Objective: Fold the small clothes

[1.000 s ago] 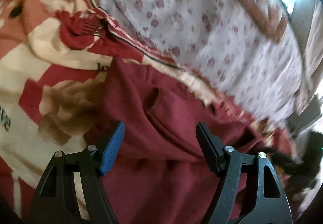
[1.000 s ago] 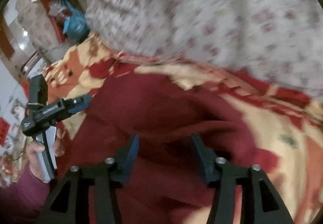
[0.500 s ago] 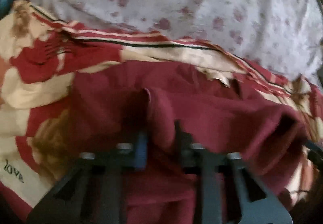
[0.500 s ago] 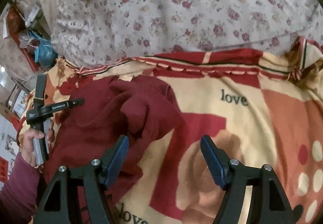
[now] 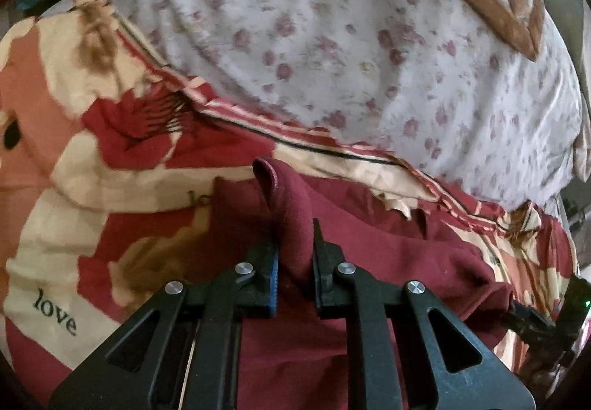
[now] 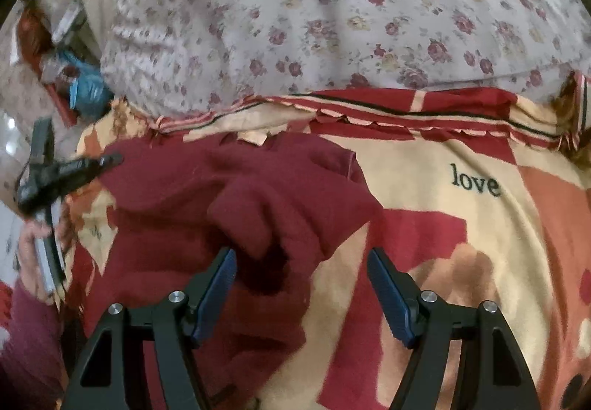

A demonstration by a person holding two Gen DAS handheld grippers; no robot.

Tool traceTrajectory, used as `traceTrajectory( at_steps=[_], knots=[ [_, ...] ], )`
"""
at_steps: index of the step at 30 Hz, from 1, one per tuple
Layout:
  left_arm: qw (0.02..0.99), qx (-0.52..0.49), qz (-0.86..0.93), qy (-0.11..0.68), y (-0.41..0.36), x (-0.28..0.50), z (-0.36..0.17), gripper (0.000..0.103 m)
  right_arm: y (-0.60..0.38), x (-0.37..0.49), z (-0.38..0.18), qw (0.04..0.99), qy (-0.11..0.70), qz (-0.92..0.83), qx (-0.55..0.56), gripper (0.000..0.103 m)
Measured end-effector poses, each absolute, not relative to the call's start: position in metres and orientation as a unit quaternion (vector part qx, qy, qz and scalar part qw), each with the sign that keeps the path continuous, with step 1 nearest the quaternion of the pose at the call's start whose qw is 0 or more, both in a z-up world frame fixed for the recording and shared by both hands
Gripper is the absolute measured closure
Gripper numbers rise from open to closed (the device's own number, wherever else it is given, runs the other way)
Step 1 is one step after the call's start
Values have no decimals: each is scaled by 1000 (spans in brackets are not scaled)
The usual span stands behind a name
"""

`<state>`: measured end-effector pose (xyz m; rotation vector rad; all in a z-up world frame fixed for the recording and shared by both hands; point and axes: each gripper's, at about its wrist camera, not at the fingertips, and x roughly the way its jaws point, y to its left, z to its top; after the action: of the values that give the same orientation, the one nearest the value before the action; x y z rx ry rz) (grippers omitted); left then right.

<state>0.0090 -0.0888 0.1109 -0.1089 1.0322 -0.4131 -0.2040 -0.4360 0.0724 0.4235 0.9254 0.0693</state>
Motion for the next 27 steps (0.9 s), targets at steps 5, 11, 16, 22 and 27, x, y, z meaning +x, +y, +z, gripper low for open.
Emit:
traceTrajectory(
  at_steps=[5, 11, 16, 22, 27],
  knots=[
    [835, -54, -172, 520, -83, 9, 80, 91, -419, -201, 71, 882, 437, 48, 169, 74],
    [833, -55, -168, 524, -78, 4, 69, 91, -401, -227, 53, 859, 499, 76, 84, 94],
    [835, -47, -171, 521, -80, 3, 73, 91, -448, -233, 73, 864, 449, 95, 207, 77],
    [833, -49, -168, 524, -78, 4, 72, 91, -498, -207, 63, 838, 413, 42, 353, 32],
    [833, -50, -166, 525, -78, 3, 72, 91, -475, -168, 26, 816, 454, 54, 355, 56]
  ],
)
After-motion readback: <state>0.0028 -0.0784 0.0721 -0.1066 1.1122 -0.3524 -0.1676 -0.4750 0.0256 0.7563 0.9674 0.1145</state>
